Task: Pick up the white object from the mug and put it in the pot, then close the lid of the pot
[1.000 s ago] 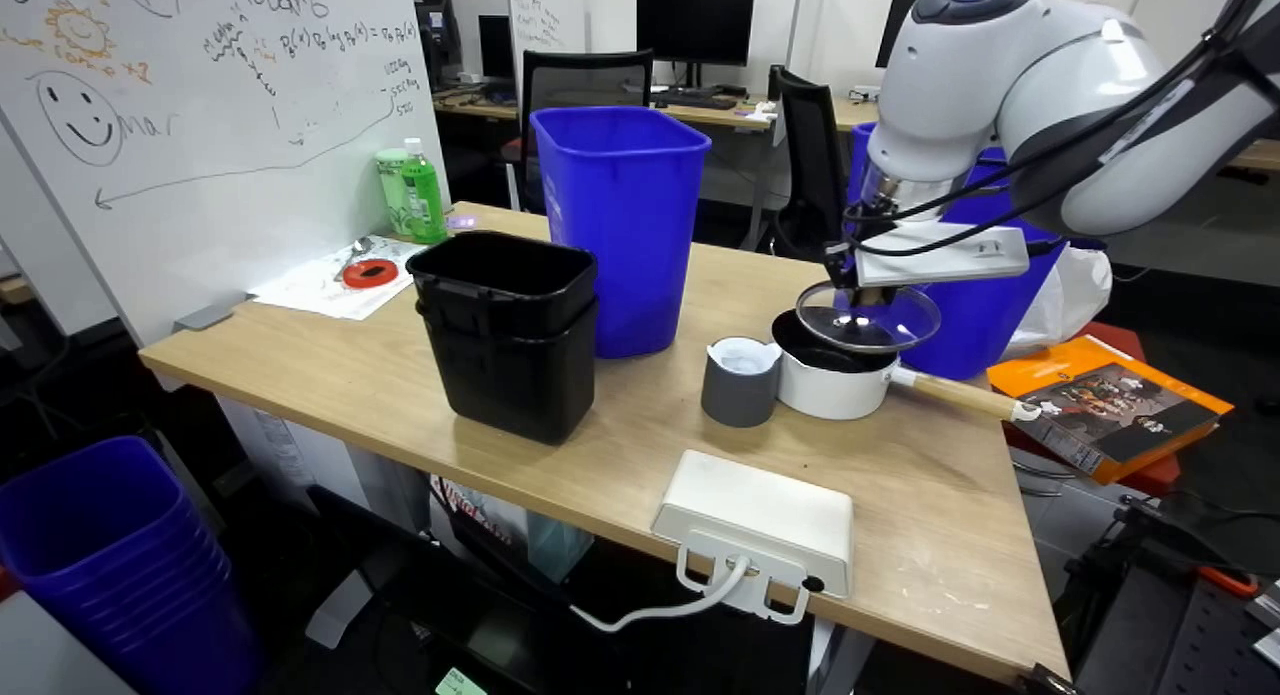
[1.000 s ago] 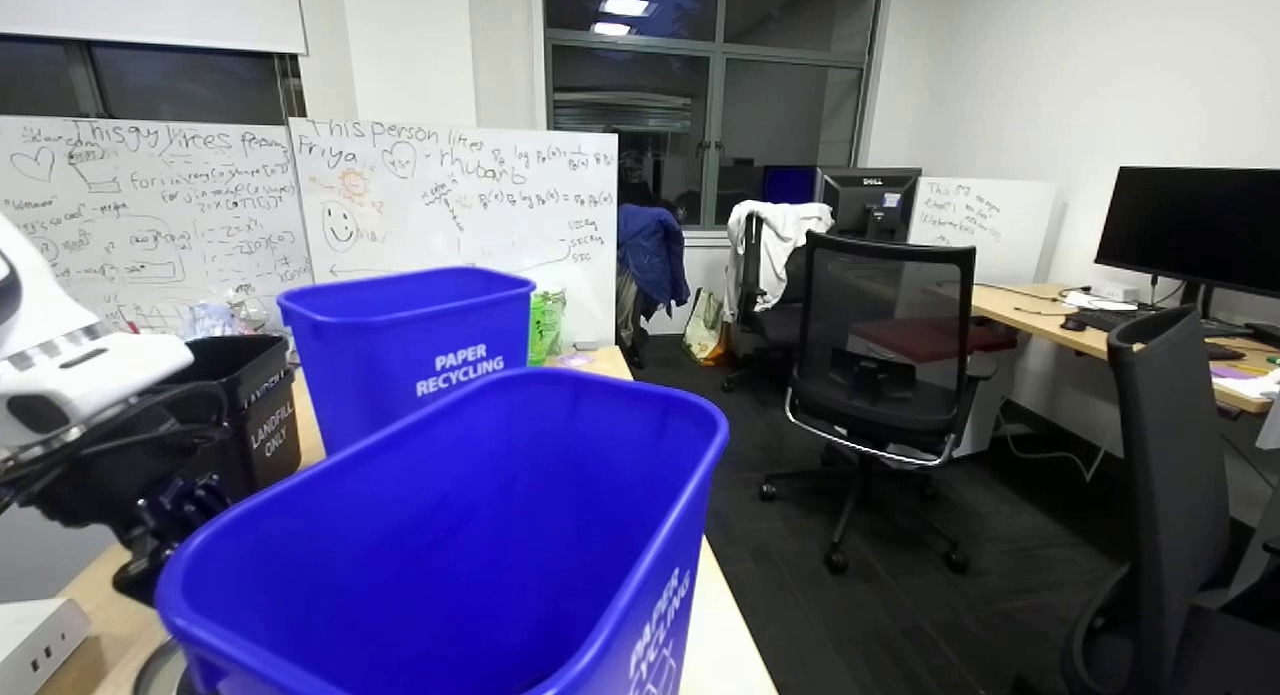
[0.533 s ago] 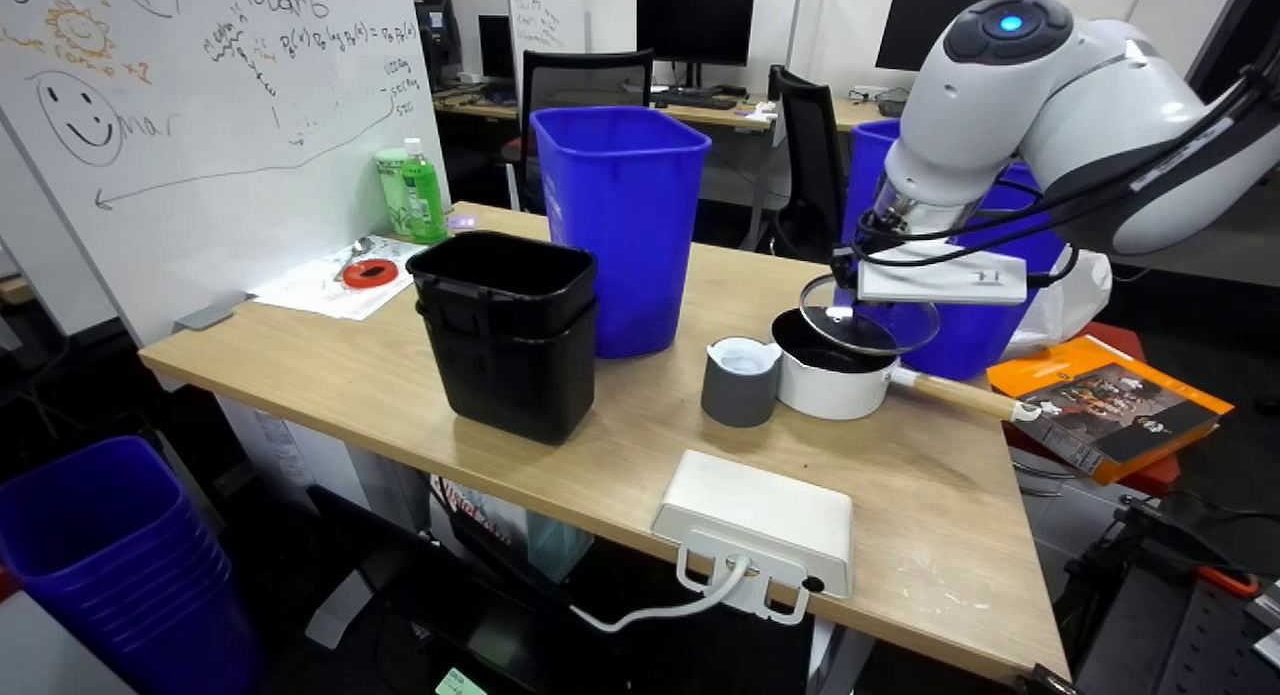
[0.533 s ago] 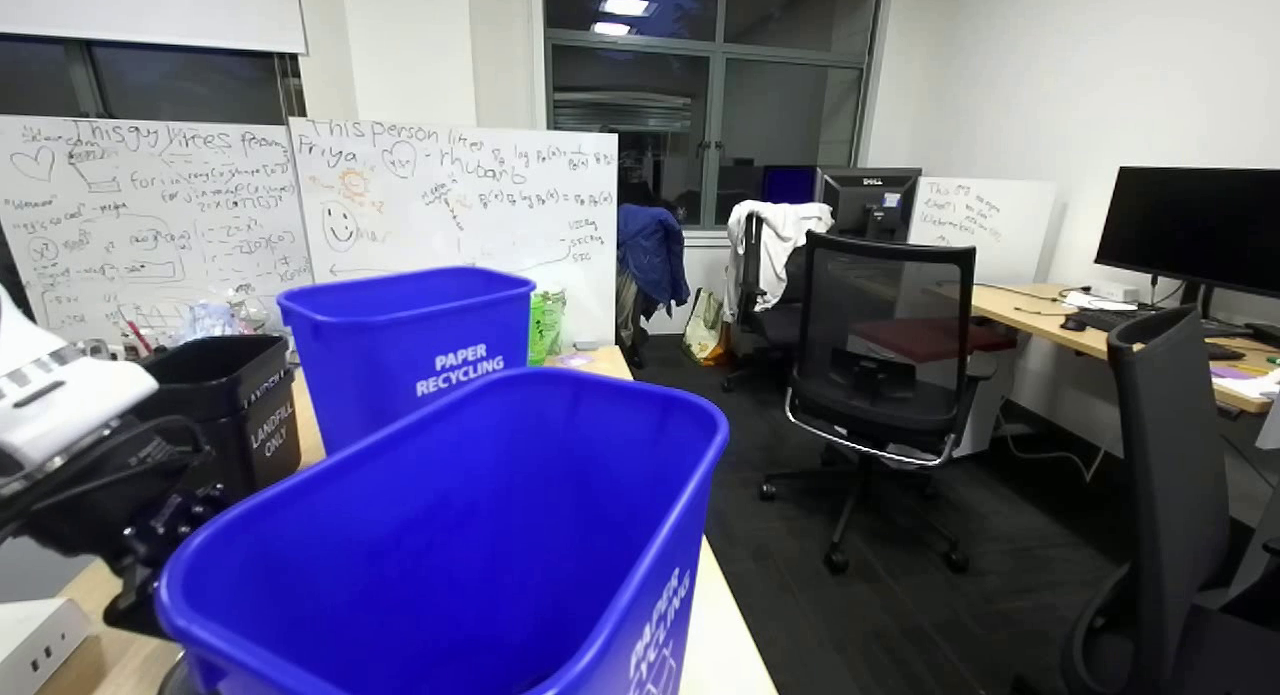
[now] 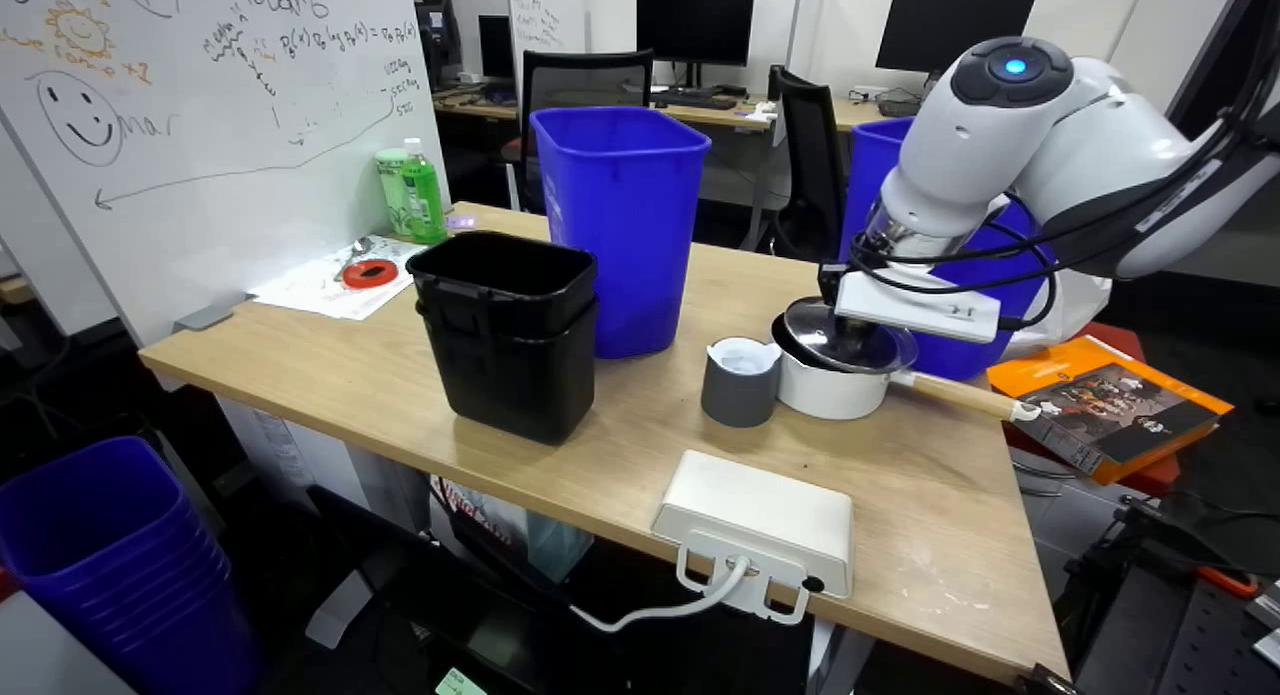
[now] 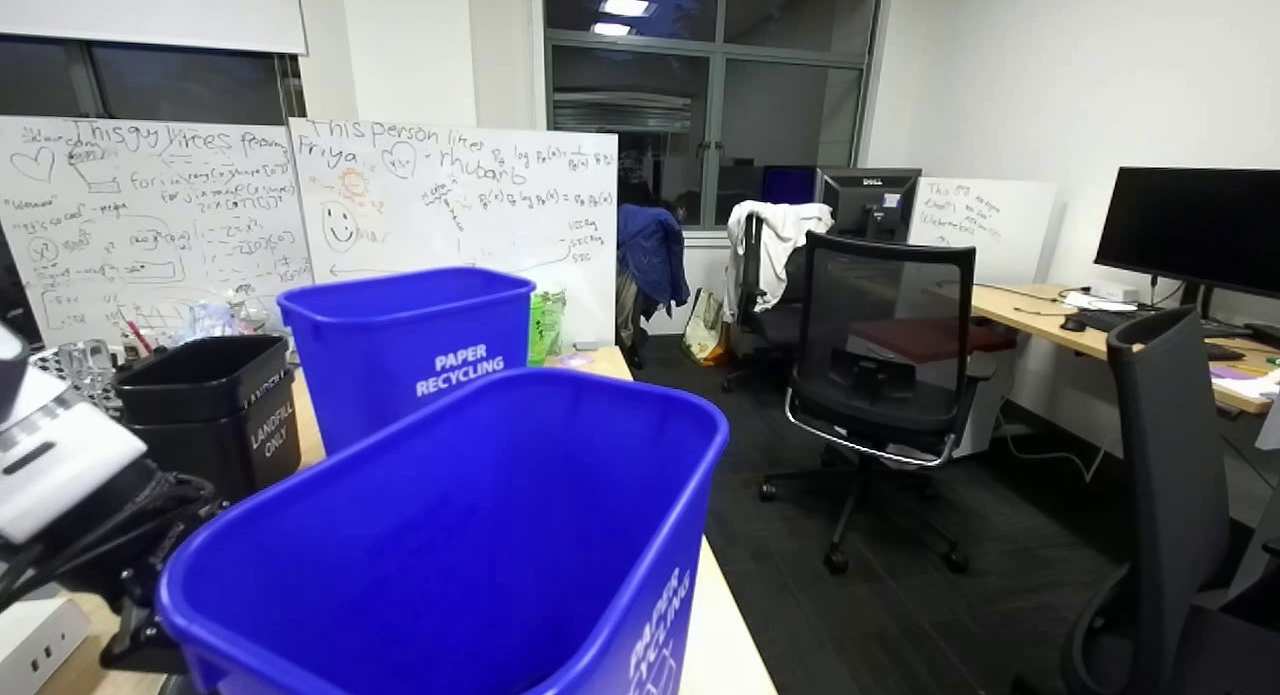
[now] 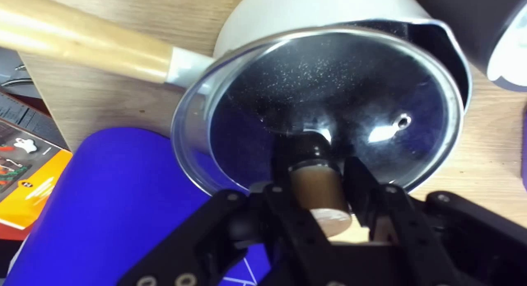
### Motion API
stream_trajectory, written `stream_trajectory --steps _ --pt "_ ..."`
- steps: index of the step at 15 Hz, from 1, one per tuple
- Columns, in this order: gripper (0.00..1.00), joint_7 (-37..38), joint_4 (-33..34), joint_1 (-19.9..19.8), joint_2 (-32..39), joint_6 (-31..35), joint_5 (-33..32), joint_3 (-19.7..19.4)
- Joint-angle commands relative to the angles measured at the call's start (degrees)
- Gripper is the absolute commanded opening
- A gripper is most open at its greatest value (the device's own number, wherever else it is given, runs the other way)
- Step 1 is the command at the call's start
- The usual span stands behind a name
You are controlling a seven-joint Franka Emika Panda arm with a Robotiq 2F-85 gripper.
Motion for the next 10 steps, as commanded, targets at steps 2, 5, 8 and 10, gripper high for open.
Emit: stream_trajectory --steps 2,5,8,10 --pt "0.13 1.6 3.6 -0.4 3.9 3.4 -2.3 -0.3" --pt "0.13 -2.4 5.2 -1.0 6.0 5.7 -0.1 0.1" --pt "0.13 -11.0 5.8 -1.8 7.4 7.8 5.7 1.2" --pt "0.13 -21.0 5.7 0.3 7.6 8.3 13.7 -0.1"
